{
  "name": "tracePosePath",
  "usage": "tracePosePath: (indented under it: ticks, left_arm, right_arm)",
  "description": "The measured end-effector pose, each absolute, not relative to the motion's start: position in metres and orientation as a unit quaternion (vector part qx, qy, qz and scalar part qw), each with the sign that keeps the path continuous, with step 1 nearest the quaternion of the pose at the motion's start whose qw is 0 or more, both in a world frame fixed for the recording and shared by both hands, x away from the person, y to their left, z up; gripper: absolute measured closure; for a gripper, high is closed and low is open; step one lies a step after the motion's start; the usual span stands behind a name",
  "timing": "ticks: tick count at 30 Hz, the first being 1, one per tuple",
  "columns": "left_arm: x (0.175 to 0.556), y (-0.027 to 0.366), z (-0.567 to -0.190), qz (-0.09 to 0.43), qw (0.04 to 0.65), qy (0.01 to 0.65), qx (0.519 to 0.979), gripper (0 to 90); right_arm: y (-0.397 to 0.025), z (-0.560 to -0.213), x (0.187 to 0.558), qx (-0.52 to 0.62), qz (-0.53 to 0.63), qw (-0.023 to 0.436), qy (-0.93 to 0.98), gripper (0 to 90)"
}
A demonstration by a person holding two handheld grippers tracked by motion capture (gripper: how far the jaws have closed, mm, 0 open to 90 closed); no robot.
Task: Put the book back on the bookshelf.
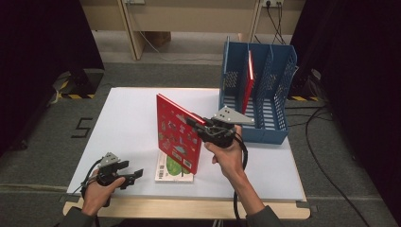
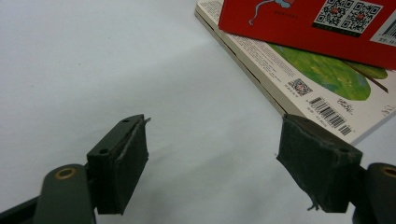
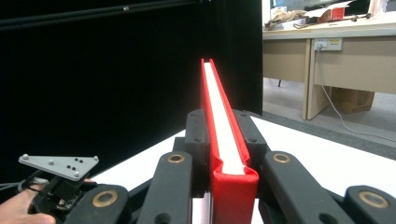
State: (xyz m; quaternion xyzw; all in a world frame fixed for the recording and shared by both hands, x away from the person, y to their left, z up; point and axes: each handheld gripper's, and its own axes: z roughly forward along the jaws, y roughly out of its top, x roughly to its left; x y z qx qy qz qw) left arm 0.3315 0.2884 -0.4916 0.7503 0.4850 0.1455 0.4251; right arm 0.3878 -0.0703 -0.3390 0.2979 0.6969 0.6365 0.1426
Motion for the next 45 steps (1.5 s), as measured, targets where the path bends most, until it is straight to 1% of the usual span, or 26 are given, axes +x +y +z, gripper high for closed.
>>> tracePosePath:
  ticks: [5,11,14,24,28,31,41,45]
  left_arm:
    - [0.332,0.288,-0.492,0.145,0.425,0.485,0.751,23.3]
    - [0.332,0.289,-0.492,0.145,0.426,0.486,0.749,23.3]
    - [0.332,0.289,-0.492,0.144,0.425,0.487,0.75,23.3]
    - [0.332,0.289,-0.492,0.144,0.426,0.486,0.749,23.3]
    - [0.332,0.288,-0.492,0.143,0.426,0.486,0.75,23.3]
    - [0.332,0.288,-0.492,0.142,0.426,0.484,0.751,23.2]
    - [0.332,0.288,-0.492,0.143,0.425,0.482,0.753,23.2]
    - [0.332,0.287,-0.492,0.143,0.424,0.482,0.753,23.2]
  right_arm:
    - [-0.064,-0.341,0.381,0.278,0.63,0.158,0.708,76.8]
    - [-0.057,-0.356,0.376,0.28,0.619,0.17,0.714,76.0]
    - [-0.055,-0.363,0.376,0.283,0.623,0.161,0.712,76.0]
    - [-0.045,-0.38,0.373,0.277,0.612,0.174,0.72,75.7]
    - [-0.042,-0.39,0.375,0.278,0.609,0.168,0.723,75.7]
    - [-0.041,-0.394,0.375,0.282,0.609,0.174,0.721,75.7]
    - [-0.038,-0.406,0.377,0.281,0.61,0.171,0.721,75.6]
    - [-0.031,-0.413,0.377,0.283,0.604,0.161,0.727,75.4]
